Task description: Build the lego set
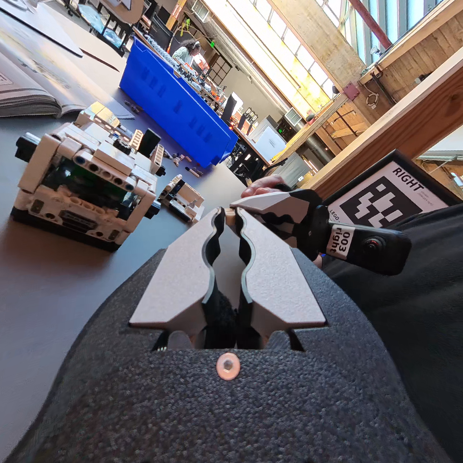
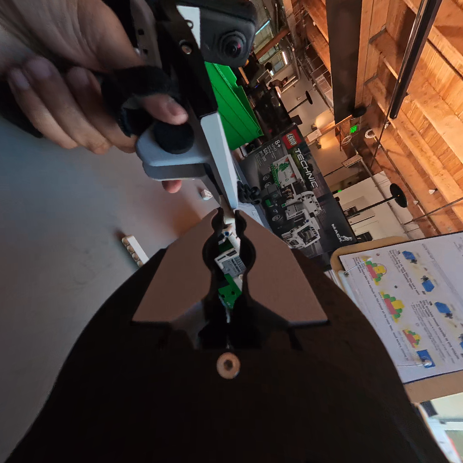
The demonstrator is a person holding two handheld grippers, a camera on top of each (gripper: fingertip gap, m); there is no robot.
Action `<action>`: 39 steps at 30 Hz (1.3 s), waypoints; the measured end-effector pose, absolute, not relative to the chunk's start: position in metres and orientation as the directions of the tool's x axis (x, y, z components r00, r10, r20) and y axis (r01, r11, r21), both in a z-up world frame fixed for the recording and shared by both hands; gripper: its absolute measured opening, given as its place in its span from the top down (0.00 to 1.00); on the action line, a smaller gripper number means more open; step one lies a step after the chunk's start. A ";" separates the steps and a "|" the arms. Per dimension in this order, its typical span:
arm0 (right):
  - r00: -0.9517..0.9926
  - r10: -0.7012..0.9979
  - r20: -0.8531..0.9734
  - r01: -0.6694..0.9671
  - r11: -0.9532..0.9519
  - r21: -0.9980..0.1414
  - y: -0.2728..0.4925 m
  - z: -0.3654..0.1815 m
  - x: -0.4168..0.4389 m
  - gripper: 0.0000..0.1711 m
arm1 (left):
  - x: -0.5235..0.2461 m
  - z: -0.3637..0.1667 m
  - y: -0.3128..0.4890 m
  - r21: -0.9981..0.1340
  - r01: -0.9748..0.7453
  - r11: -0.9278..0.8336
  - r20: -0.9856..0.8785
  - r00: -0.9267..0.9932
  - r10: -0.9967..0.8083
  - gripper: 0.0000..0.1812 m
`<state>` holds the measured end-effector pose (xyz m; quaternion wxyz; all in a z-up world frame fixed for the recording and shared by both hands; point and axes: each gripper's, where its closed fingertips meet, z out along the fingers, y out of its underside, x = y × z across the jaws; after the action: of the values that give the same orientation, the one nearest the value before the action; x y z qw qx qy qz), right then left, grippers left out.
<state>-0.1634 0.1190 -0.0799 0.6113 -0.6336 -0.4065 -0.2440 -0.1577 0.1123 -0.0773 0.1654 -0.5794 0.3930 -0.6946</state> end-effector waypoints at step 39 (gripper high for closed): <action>-0.144 0.512 -0.847 -0.493 -0.779 -0.387 0.086 -0.045 -0.196 0.95 | -0.179 -0.049 0.079 -0.954 0.137 0.265 -0.289 -0.206 -0.935 0.97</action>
<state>-0.1958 0.0862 -0.0453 0.3324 -0.5636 -0.0084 0.7562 -0.1789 0.0787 -0.0487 0.5322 -0.3376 0.5911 -0.5035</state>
